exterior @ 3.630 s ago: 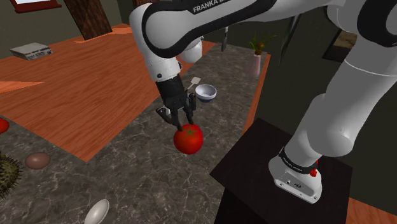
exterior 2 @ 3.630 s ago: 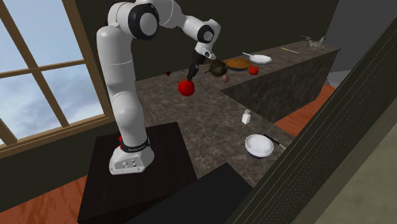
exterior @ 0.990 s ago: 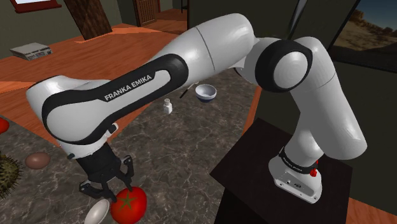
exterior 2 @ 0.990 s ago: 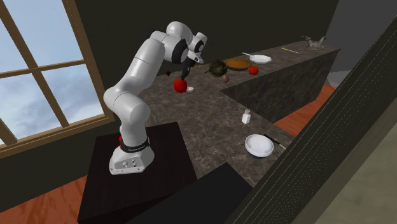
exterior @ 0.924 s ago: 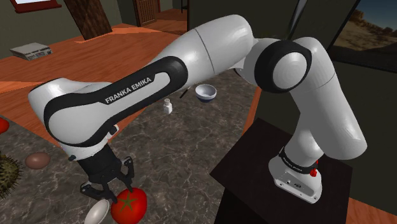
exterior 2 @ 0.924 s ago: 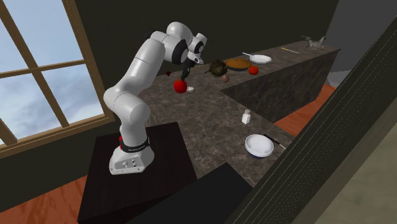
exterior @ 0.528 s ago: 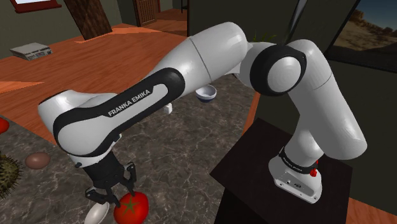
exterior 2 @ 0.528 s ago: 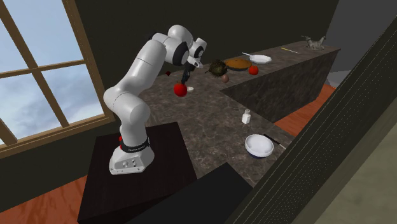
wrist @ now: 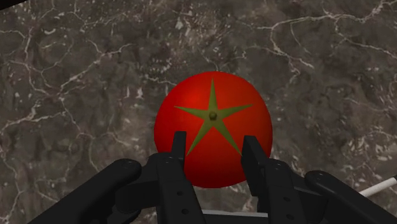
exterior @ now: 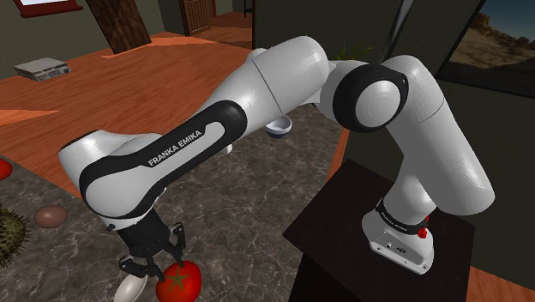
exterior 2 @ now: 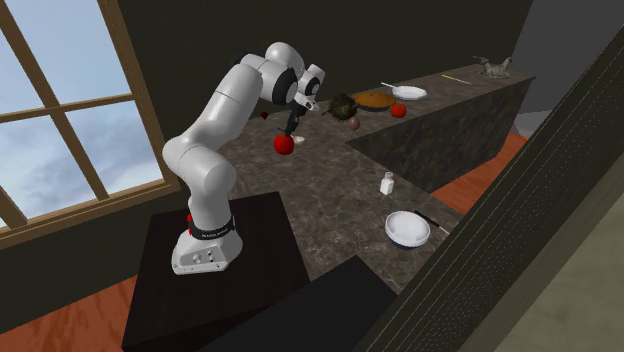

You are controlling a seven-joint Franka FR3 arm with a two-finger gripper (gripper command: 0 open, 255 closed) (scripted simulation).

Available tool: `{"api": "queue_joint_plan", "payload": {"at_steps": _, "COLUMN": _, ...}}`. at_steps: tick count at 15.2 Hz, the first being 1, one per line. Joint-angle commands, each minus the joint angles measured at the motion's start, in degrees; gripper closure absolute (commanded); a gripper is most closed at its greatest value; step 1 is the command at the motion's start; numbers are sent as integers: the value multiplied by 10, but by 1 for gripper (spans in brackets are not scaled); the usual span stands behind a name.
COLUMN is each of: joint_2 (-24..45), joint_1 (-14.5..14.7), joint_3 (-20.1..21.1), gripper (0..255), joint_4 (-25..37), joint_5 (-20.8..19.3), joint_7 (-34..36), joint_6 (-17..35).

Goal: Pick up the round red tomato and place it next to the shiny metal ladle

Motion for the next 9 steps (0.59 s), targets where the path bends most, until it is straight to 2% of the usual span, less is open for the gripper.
{"api": "queue_joint_plan", "payload": {"at_steps": 1, "joint_2": 0, "joint_1": 0, "joint_3": 0, "gripper": 255, "joint_4": 0, "joint_5": 0, "joint_7": 0, "joint_6": 0}}
{"api": "queue_joint_plan", "payload": {"at_steps": 2, "joint_2": 0, "joint_1": 0, "joint_3": 0, "gripper": 255, "joint_4": 0, "joint_5": 0, "joint_7": 0, "joint_6": 0}}
{"api": "queue_joint_plan", "payload": {"at_steps": 3, "joint_2": 0, "joint_1": 0, "joint_3": 0, "gripper": 0, "joint_4": 0, "joint_5": 0, "joint_7": 0, "joint_6": 0}}
{"api": "queue_joint_plan", "payload": {"at_steps": 8, "joint_2": 0, "joint_1": 0, "joint_3": 0, "gripper": 0, "joint_4": 0, "joint_5": 0, "joint_7": 0, "joint_6": 0}}
{"api": "queue_joint_plan", "payload": {"at_steps": 9, "joint_2": 0, "joint_1": -1, "joint_3": 0, "gripper": 0, "joint_4": 19, "joint_5": -1, "joint_7": 1, "joint_6": -19}}
